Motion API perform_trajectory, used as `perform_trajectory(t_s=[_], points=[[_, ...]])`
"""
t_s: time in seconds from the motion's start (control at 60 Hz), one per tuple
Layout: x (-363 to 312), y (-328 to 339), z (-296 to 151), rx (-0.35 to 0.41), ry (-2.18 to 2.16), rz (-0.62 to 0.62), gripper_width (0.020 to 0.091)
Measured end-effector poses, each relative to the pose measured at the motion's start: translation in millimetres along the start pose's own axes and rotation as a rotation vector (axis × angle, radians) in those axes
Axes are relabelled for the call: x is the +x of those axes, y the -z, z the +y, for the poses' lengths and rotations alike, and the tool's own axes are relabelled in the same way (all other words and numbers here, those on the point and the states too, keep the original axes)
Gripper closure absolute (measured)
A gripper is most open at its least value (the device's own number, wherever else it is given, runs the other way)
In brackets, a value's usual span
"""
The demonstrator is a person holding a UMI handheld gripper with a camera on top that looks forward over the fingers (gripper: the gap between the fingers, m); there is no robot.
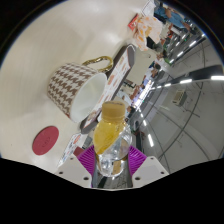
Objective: Pour water
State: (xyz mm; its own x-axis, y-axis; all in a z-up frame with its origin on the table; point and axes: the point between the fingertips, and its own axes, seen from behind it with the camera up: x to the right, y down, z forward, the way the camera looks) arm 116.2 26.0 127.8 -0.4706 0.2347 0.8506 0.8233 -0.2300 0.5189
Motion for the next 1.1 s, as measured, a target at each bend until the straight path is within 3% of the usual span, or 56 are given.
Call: perform_trajectory(t_s=[0.133, 0.283, 0.417, 0.567, 0.783, 0.95, 1.1], points=[[1, 5, 11, 0.015, -0.187, -0.047, 0.0710], [30, 16, 16, 0.065, -0.725, -0.159, 0.0709], [34, 28, 41, 0.054, -1.201, -0.234, 0.0711], [3, 34, 29, 0.107, -1.601, -0.415, 0.0710], [-51, 30, 2, 0.135, -1.859, -0.585, 0.0708], [-95, 29, -15, 0.082, -1.908, -0.668, 0.0705], [-96, 33, -13, 0.106, -1.935, -0.625, 0.0677]])
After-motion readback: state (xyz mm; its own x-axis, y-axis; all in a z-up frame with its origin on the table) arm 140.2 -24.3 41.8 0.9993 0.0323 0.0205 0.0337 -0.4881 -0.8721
